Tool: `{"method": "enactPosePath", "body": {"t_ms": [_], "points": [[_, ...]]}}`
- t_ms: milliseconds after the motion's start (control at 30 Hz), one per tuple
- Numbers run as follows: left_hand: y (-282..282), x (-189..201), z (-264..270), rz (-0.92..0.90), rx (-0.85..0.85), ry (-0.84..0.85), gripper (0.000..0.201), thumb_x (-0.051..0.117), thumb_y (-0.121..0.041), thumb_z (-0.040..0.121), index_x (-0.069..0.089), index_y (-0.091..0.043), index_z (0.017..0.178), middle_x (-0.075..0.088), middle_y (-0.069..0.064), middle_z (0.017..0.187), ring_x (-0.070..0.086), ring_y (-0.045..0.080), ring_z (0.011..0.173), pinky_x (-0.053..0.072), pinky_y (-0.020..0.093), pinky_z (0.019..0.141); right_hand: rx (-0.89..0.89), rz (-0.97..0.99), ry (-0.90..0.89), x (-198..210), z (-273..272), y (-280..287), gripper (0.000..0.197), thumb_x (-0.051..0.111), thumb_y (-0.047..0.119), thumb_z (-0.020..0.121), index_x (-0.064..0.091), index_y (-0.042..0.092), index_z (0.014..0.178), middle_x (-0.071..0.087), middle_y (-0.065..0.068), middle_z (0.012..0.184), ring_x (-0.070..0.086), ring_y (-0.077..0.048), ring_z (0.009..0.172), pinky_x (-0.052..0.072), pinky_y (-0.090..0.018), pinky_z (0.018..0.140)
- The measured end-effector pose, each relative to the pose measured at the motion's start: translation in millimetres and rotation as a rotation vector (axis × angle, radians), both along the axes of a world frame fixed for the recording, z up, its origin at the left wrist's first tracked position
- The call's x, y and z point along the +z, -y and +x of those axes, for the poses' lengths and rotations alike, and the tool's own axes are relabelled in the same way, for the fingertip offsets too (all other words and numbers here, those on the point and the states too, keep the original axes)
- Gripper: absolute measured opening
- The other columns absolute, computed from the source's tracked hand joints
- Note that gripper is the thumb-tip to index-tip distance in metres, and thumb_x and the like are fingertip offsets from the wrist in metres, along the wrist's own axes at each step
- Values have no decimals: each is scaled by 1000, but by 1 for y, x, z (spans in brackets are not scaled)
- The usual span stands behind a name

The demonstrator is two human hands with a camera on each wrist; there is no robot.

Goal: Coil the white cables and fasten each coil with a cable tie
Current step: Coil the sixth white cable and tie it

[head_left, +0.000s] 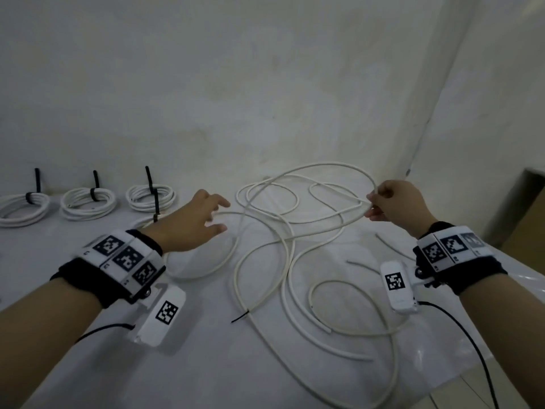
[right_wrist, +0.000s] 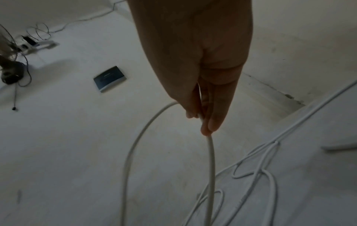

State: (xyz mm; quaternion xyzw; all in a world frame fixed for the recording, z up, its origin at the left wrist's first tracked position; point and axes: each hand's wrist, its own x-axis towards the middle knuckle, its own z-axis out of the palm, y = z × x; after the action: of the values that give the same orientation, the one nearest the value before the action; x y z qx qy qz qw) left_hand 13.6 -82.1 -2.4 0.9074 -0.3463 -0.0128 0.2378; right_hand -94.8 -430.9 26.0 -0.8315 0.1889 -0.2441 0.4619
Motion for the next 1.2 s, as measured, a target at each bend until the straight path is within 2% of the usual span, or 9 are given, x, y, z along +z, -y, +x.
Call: {"method": "enactPosePath", "body": {"t_ms": [67,167,333,467,567,733,900,1067,1200], "points": [[1,-5,-13,171,28,-9,24,49,-37,95,53,-18,110,54,3,108,52,14,88,36,22,70,-33,17,-46,-5,2,1,14,55,1,92,53,-2,78,59,-20,70,62,-11,41,55,-22,45],[11,-21,-24,431,40,-131,47,38,-54,94,53,-11,84,61,12,91,53,21,78,39,29,67,-73,58,-102,-14,4,6,23,57,1,92,51,1,69,61,-22,69,64,-13,42,57,-26,48],[29,-35,-35,420,101,-298,48,50,-50,92,59,-6,76,54,8,67,58,28,63,42,26,55,-116,14,-265,-26,0,4,19,57,3,92,56,-4,75,62,-23,72,66,-16,47,58,-30,55],[33,-38,-34,349,145,-340,31,58,-30,91,54,-9,68,55,3,66,52,18,56,45,24,52,-137,-533,-450,-30,-1,-21,54,63,21,90,42,-8,130,43,-29,127,49,-38,115,38,-40,97],[31,-39,-31,254,178,-425,30,59,-25,90,60,-8,65,60,1,57,55,14,51,49,21,51,38,-581,-250,-26,4,-63,36,65,22,88,58,2,117,53,-20,118,57,-34,102,41,-31,88],[28,-39,-34,129,188,-478,30,62,-27,90,61,-7,67,62,3,60,56,12,51,50,18,48,341,-362,-532,-41,21,-130,39,60,32,91,62,-7,95,71,-23,89,69,-30,74,56,-34,65],[26,-39,-39,19,182,-528,24,62,-21,90,59,-8,69,62,2,65,58,11,54,48,15,44,342,-374,-619,-50,35,-146,12,59,3,84,59,1,96,67,-24,97,64,-30,80,56,-40,77],[24,-40,-40,4,154,-560,24,61,-19,90,59,-8,69,62,2,65,59,9,53,48,15,44,351,-82,-610,-45,30,-137,17,65,8,87,49,9,79,60,-12,75,59,-17,62,55,-29,58],[23,-40,-40,-26,133,-587,23,64,-21,89,60,-8,70,64,2,65,61,8,51,49,16,46,352,-3,-563,-59,31,-141,25,69,1,81,49,11,92,59,-12,74,56,-16,54,53,-27,50]]}}
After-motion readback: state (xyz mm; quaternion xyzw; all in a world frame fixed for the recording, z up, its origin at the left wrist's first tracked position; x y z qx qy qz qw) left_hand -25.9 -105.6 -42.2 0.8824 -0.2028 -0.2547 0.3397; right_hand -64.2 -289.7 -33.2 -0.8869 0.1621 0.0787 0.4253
